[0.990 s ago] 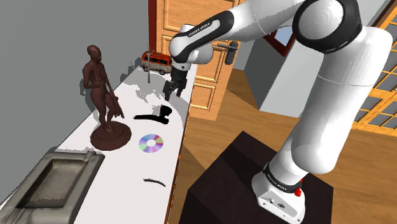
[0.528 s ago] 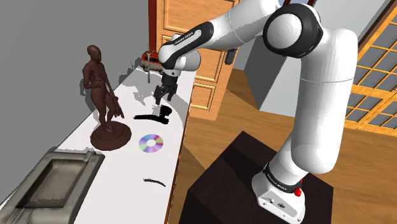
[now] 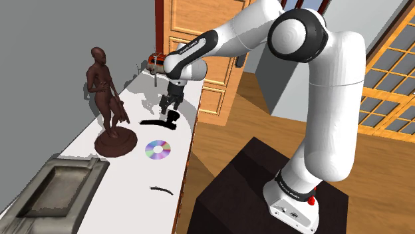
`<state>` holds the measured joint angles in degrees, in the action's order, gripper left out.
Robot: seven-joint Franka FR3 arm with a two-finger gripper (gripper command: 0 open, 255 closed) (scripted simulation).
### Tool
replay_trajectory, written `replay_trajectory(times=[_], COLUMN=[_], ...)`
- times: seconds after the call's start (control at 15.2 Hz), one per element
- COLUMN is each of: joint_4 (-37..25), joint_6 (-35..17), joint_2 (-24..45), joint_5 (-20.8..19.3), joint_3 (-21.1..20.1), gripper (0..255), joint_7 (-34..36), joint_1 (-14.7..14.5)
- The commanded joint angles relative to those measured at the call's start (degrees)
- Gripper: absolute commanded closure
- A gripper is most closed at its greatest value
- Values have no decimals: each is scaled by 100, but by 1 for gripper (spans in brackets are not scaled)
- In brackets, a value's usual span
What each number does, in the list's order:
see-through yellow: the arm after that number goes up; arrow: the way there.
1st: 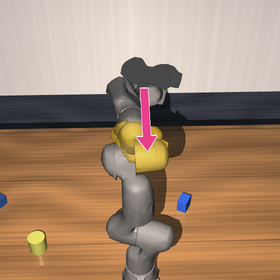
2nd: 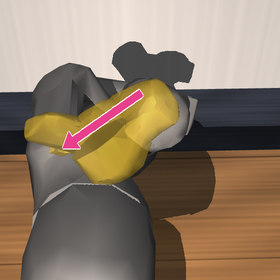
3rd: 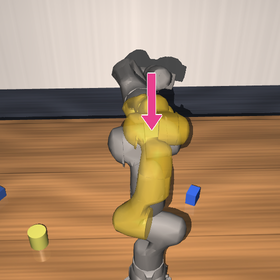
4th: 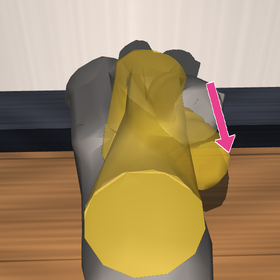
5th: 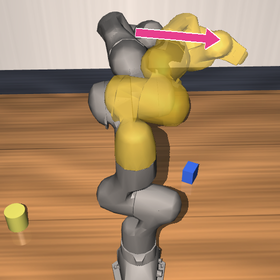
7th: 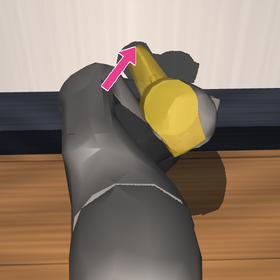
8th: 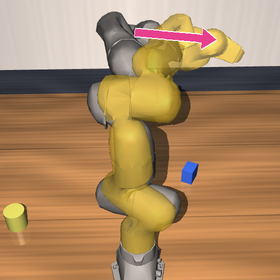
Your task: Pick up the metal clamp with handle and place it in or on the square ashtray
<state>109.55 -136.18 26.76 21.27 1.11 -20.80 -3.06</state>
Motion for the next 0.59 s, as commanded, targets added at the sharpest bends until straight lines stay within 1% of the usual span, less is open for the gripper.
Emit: replay_trajectory(times=[0.0, 0.2, 0.26, 0.53], joint_4=[-3, -3, -3, -3], joint_6=[-5, -4, -4, -6], joint_2=[6, 6, 6, 7], joint_5=[1, 1, 1, 1], joint_3=[-1, -1, -1, -1], gripper=[0, 0, 255, 255], joint_7=[1, 1, 1, 1], joint_1=[-1, -1, -1, -2])
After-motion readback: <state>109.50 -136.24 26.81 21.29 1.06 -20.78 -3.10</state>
